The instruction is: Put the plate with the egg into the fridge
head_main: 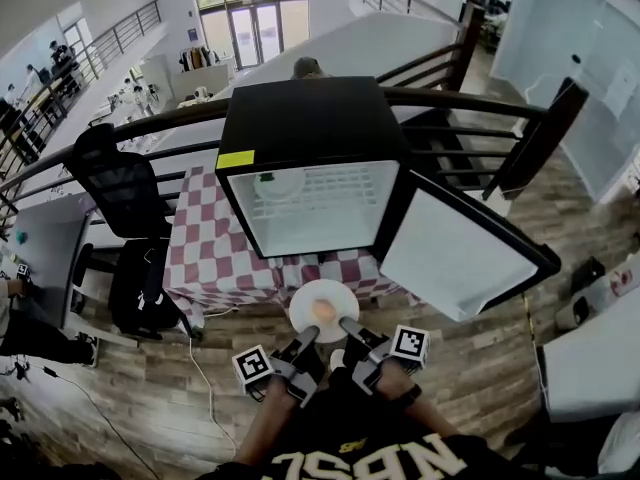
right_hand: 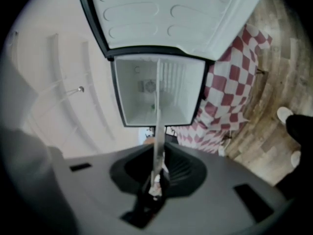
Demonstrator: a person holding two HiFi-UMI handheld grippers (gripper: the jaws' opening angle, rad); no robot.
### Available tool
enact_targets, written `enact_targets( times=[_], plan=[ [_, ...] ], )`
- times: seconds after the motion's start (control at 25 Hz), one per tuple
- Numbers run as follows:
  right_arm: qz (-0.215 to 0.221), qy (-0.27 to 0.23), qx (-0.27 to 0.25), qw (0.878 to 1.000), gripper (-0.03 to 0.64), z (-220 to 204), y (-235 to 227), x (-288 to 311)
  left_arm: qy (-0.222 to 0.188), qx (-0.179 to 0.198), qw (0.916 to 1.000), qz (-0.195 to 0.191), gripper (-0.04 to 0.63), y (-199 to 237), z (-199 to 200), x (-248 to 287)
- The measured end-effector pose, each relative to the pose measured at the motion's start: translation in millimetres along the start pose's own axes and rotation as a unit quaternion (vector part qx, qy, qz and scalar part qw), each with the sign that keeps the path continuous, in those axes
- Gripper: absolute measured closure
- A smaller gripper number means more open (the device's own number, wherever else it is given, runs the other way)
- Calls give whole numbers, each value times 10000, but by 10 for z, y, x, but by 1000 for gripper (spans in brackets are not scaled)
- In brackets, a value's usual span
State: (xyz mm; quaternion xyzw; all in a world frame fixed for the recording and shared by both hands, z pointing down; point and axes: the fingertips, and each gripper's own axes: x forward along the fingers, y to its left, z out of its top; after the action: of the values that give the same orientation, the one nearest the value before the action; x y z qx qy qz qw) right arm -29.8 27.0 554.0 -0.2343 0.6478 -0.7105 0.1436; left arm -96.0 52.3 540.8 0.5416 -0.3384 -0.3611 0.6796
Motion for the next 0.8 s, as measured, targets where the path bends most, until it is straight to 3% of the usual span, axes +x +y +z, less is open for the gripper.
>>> enact_targets(
  times=[0.28,0.48,0.8],
  plan=[
    [-195,-16,-458,9988,568,658,18,184,-79,51,10000,20,549,-20,181,680],
    [-98,42,-539,9985,566,896,61,366,-255,-89,9996,-58,549,-12,340,909],
    [-154,-120,-731,9971,566,1224,143,613,-199,58,9997,-87,549,-161,629,1250]
  ],
)
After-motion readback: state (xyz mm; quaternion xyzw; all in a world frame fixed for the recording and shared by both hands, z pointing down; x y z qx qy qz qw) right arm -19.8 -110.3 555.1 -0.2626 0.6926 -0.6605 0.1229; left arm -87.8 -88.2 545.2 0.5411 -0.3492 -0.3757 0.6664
